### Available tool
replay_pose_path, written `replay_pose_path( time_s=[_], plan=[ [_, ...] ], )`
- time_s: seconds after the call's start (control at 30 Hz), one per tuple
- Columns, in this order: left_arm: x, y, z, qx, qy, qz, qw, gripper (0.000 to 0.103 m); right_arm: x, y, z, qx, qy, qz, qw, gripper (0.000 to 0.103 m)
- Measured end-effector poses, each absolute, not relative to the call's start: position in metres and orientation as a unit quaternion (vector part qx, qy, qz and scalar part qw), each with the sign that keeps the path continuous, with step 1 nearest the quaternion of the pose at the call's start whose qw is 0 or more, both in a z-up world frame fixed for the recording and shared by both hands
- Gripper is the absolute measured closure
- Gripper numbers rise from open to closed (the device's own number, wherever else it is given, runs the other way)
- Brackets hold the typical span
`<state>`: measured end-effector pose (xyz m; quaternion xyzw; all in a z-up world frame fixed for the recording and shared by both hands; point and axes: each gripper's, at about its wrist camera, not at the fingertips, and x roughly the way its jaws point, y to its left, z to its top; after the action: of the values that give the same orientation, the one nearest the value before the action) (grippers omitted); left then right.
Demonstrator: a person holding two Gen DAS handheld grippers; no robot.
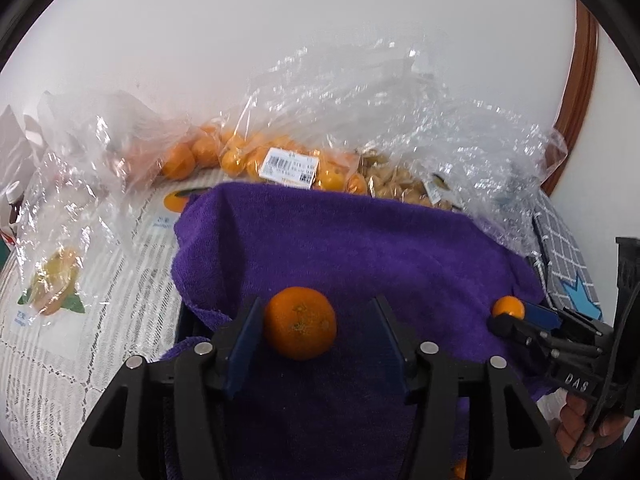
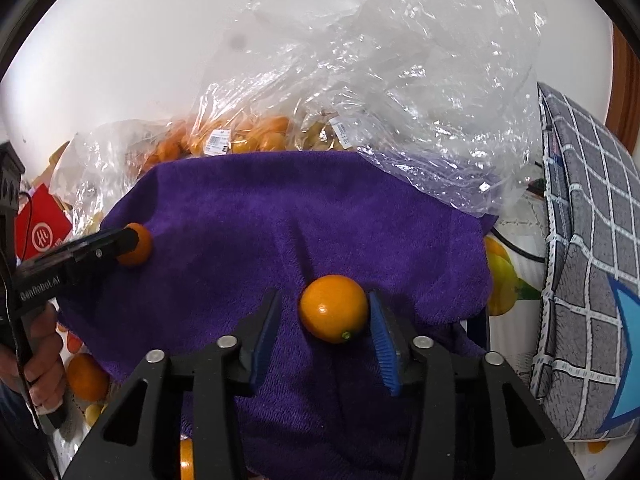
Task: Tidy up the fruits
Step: 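Open both tools to drop the oranges onto the purple towel, then grasp a large orange beside the towel with the right tool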
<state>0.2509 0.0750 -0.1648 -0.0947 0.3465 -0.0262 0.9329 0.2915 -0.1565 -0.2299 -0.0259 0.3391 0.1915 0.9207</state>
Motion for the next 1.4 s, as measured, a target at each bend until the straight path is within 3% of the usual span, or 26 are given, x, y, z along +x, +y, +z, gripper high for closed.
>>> replay_pose_path(
  time_s=[0.07,0.13,0.53,1.4],
  plan=[
    [0.246,0.076,-0.160,-0.095,0.329,-0.020,0.940,0.044,0.286,-0.156,-0.226,-0.037,0.322,0.186,0.928,0.033],
    [0.242,0.078,-0.156,-0.099,0.309,-0.014,0.946,0.043,0.281,-0.156,-0.221,-0.037,0.307,0.191,0.932,0.032],
    [0.222,0.088,-0.144,-0.129,0.242,-0.006,0.962,0.043,0.232,-0.161,-0.191,-0.056,0.245,0.141,0.958,0.032],
    [0.136,0.105,-0.146,-0.104,0.248,0.004,0.963,0.043,0.134,-0.151,-0.228,-0.006,0.319,0.162,0.934,0.042]
  ],
)
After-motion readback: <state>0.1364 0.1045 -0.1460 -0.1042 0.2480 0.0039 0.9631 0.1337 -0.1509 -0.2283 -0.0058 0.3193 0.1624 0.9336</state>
